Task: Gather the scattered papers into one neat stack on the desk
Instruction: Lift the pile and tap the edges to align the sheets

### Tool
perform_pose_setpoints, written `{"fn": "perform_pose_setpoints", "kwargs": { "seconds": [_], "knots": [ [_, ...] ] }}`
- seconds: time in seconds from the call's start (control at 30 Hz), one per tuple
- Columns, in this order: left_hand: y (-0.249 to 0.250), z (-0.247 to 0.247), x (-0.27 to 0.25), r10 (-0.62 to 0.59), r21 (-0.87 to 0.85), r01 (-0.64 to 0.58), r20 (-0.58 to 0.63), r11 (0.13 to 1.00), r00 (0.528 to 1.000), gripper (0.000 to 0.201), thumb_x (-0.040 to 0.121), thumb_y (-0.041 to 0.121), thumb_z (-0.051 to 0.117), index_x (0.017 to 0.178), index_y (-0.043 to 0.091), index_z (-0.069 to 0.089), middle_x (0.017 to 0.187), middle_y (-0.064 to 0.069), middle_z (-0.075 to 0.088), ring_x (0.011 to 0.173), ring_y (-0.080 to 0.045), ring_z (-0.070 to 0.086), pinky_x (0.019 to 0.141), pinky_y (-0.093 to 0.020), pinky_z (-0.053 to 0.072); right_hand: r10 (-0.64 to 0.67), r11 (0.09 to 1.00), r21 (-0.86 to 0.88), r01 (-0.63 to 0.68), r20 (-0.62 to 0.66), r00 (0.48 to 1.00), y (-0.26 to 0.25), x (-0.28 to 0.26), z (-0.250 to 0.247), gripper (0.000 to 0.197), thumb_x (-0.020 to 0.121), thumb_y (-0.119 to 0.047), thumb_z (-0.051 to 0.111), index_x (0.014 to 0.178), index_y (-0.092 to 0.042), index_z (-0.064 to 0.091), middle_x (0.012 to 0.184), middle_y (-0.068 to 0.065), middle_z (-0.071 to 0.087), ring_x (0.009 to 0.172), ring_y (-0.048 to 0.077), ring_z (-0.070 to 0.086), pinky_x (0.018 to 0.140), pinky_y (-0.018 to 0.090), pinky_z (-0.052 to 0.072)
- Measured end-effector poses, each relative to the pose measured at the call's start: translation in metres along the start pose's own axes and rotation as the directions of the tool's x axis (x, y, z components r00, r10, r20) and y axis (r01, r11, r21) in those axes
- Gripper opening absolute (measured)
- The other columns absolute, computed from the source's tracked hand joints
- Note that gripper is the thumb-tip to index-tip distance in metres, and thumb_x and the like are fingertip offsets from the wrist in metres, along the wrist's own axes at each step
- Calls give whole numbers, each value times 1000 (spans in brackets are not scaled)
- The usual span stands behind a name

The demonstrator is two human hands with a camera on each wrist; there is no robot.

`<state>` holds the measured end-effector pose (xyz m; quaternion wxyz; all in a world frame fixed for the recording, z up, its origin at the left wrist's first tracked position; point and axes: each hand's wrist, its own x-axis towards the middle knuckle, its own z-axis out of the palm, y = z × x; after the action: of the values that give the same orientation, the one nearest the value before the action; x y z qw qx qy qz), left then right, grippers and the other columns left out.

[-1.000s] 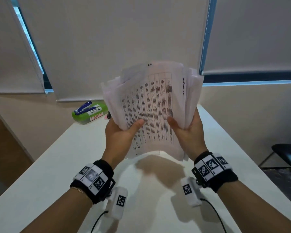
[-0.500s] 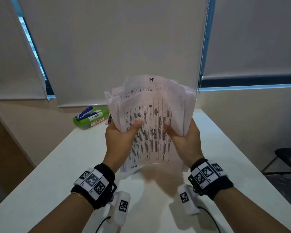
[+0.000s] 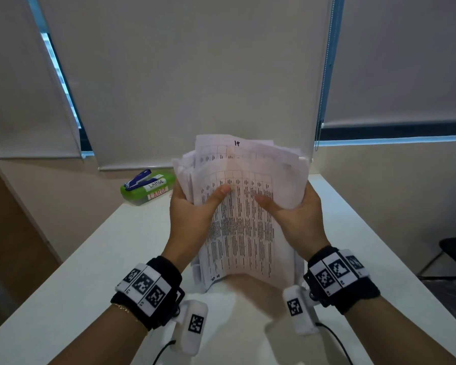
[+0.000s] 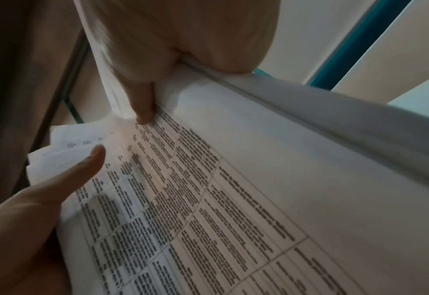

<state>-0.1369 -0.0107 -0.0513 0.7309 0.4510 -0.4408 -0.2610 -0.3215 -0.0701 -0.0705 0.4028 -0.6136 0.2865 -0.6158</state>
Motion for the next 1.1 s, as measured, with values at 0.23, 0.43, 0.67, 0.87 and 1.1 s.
{"fn": "perform_pose_setpoints", "kwargs": {
  "seconds": [0.23,0.43,0.67,0.87,1.1],
  "knots": [
    [8,-15,0,79,57,-77,-33,995,996,58,89,25,84,134,17,48,120,2,73,99,-14,79,71,-26,65,-61,998,-20,60,-11,998,-11,1,-15,67,71,-14,94,122,-27,53,112,-13,68,103,-1,70,74,22,63],
    [22,-14,8,288,127,-292,49,948,956,44,99,30,70,139,28,50,130,-3,60,100,-17,76,67,-28,65,-19,1000,-13,19,9,1000,-6,-3,-17,67,72,-10,93,124,-23,53,115,-9,68,101,-3,70,72,17,60],
    [23,-16,22,364,129,-358,-22,925,931,20,100,14,67,86,26,59,124,-7,62,89,-3,65,64,-20,55,-28,999,-21,29,23,999,-5,-5,-19,71,68,-13,96,125,-24,56,113,-5,71,102,7,73,74,22,63],
    [9,-30,22,250,1,-250,-50,968,967,10,89,22,66,95,23,58,124,-11,58,105,-43,67,79,-64,58,7,999,-46,-5,45,999,-7,-6,-20,70,68,-15,95,126,-23,57,110,-4,73,98,5,74,70,19,61],
    [-11,-68,2,-45,30,36,373,999,927,112,66,73,85,155,31,33,133,3,71,120,-22,73,88,-40,65,63,998,6,-64,76,995,-4,-3,-24,62,73,-12,93,127,-15,62,110,3,78,99,17,78,79,34,65]
  ]
}}
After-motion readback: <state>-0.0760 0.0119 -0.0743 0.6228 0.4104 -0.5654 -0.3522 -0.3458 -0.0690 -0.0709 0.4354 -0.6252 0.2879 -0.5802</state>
